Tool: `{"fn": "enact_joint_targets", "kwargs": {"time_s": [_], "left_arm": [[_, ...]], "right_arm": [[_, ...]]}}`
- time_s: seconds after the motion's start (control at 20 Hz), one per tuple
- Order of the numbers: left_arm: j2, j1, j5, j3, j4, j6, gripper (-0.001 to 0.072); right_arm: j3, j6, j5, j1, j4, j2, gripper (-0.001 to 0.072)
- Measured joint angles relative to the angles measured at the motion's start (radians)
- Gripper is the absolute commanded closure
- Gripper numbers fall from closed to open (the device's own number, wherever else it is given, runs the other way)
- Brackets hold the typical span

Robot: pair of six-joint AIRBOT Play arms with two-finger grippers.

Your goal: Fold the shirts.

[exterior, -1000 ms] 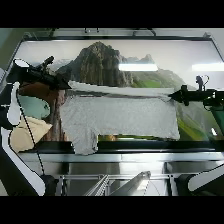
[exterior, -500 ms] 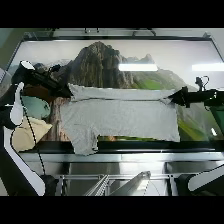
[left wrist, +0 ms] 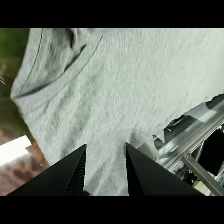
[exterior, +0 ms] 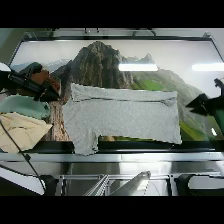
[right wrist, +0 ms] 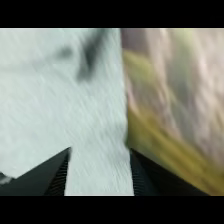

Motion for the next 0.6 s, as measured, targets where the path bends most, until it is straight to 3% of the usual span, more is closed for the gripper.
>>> {"fn": "enact_joint_targets", "kwargs": {"time_s": [0.3,0.5,0.6], "left_arm": [[0.214,0.076,0.078,-0.447,0.0,0.082,0.0456],[0.32,0.106,0.137,-0.648,0.0,0.103,0.0454],[0.359,0.106,0.168,-0.732,0.0,0.107,0.0454]], "right_arm": [[-0.365,0.018,-0.064,-0.035,-0.089,0.135,0.0246],[-0.503,-0.061,-0.119,-0.006,0.044,0.15,0.0268],[-0.536,-0.097,-0.167,0.029,0.08,0.142,0.069]]}}
